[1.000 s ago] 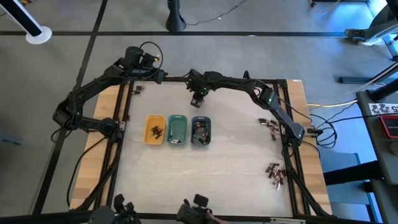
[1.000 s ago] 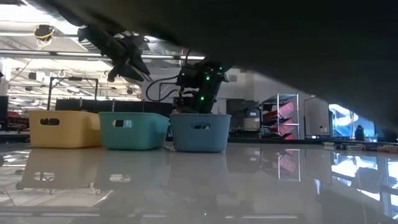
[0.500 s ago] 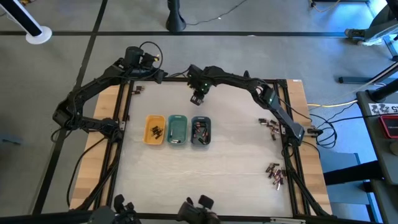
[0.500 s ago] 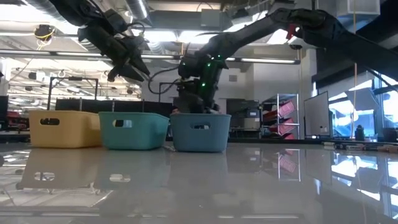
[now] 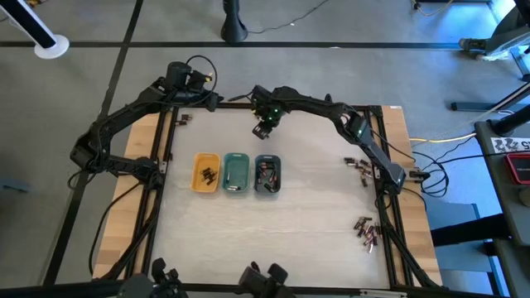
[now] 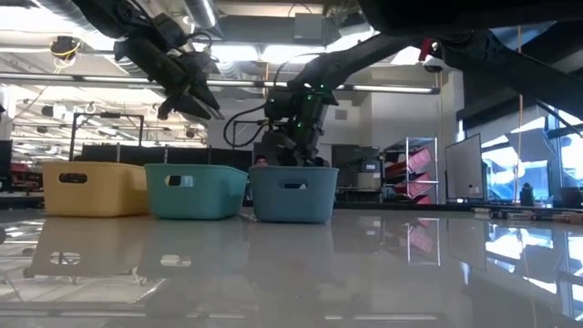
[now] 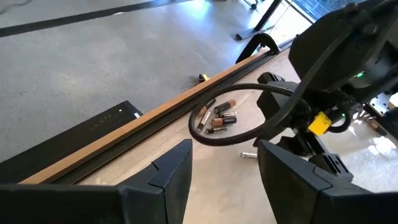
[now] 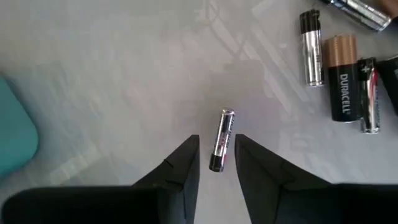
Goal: Sort batteries
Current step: Put the silver battery into the green bin
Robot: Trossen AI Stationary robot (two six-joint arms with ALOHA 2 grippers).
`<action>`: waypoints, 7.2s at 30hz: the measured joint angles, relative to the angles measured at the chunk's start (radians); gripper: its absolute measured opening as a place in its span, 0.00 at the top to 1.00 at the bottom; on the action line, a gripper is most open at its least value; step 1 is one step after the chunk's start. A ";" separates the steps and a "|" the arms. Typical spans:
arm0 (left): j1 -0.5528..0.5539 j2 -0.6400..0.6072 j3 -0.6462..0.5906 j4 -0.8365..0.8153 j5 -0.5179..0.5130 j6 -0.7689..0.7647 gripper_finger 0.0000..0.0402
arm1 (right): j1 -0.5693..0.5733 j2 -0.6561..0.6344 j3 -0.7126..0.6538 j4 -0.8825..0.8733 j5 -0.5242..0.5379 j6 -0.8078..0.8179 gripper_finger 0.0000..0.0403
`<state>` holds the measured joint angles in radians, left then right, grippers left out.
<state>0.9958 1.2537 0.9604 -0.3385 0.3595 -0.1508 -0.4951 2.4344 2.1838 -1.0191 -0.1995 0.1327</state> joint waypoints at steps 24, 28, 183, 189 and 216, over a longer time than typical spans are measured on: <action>0.000 0.000 0.000 -0.029 0.000 0.056 0.58 | 0.018 -0.126 0.000 -0.143 -0.005 0.127 0.65; 0.000 0.000 0.000 -0.085 0.000 0.130 0.58 | 0.033 -0.140 0.000 -0.168 -0.046 0.277 0.65; -0.446 0.948 0.669 -0.404 -0.228 0.864 0.79 | -0.334 -0.846 -0.482 -0.126 0.086 0.070 1.00; -0.451 0.946 0.669 -0.408 -0.232 0.802 0.97 | -0.334 -0.883 -0.482 -0.096 0.084 0.070 0.99; -0.573 0.461 0.441 -0.915 -0.101 0.303 0.96 | -0.334 -0.946 -0.481 -0.031 0.206 -0.128 0.99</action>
<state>0.4232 1.7152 1.4009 -1.2536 0.2581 0.1521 -0.8291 1.4889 1.7031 -1.0502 0.0061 0.0050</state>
